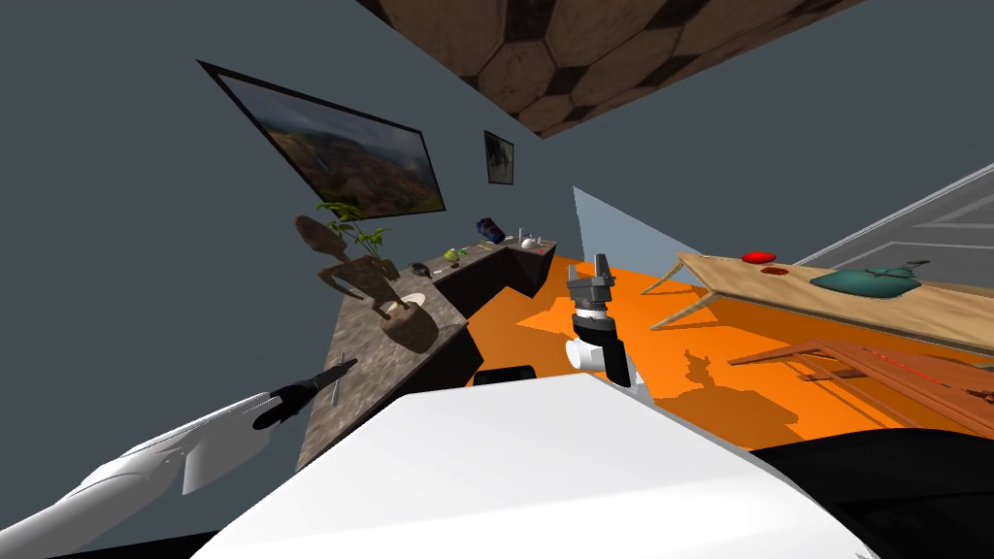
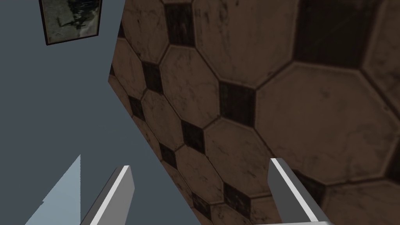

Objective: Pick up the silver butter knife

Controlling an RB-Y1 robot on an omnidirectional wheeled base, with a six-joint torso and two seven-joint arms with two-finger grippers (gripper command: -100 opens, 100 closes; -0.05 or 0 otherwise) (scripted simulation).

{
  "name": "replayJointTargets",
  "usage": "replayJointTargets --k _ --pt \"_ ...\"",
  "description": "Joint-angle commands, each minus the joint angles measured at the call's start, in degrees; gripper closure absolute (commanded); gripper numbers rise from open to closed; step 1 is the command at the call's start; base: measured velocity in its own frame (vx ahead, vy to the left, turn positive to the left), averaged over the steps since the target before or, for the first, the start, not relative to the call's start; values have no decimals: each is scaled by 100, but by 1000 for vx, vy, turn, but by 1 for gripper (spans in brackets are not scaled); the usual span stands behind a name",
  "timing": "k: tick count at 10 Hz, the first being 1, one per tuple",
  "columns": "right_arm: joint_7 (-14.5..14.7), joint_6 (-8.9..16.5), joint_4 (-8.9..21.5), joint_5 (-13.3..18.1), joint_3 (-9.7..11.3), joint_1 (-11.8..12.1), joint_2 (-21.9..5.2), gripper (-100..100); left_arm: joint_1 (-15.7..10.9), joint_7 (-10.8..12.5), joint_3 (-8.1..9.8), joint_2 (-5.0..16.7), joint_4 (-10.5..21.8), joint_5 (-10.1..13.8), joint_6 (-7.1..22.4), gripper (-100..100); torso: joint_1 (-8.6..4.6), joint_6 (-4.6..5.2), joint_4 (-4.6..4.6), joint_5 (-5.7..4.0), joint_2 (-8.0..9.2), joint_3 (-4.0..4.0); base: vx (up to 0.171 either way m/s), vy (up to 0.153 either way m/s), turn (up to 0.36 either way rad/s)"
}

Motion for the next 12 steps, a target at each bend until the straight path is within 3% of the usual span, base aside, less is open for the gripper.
replayJointTargets --k 1,2,3,4,5,6,7,8,9,10,11,12 --pt "0 0 0 0 0 0 0 0 -1 213 2 -14 21 -119 0 -100 0 0 0 0 0 0 -10 -5 16" --pt "0 0 0 0 0 0 0 0 -35 418 -21 -83 296 -370 -151 -100 3 -1 -1 1 -3 -2 -17 -19 -141" --pt "0 0 0 0 0 -1 0 0 -35 568 -21 -83 296 -521 -151 -100 -1 4 -1 0 -3 -2 -22 -15 -92" --pt "0 0 0 0 0 0 0 0 -35 648 -21 -83 296 -521 -151 -100 0 0 0 0 -1 -1 -13 -3 14" --pt "0 0 0 0 0 0 0 0 -68 857 -44 -152 570 -779 -302 -100 3 -2 0 0 -2 -1 -21 -15 -125" --pt "0 0 0 0 0 0 0 0 -68 1017 -44 -152 570 -922 -302 -100 0 3 0 0 -1 -1 -23 -10 -94" --pt "0 0 0 0 0 0 0 0 -68 1084 -44 -152 570 -922 -302 -100 2 0 0 1 -1 0 -12 -4 0" --pt "0 0 0 0 0 0 0 0 -102 1298 -67 -221 845 -1184 -453 -100 4 -2 0 1 -3 -1 -24 -17 -122" --pt "0 0 0 0 0 0 0 0 -102 1452 -67 -221 845 -1323 -453 -100 0 2 0 0 0 0 -25 -14 -93" --pt "0 0 0 0 0 0 0 0 -102 1519 -67 -221 845 -1323 -453 -100 1 0 0 0 0 0 -11 -8 0" --pt "0 0 0 0 0 0 0 0 -136 1735 -90 -290 1120 -1584 -604 -100 2 -2 0 0 -3 -1 -19 -18 -91" --pt "0 0 0 0 0 0 0 0 -136 1905 -90 -290 1120 -1716 -604 -100 0 1 0 0 -1 -1 -20 -16 -112"
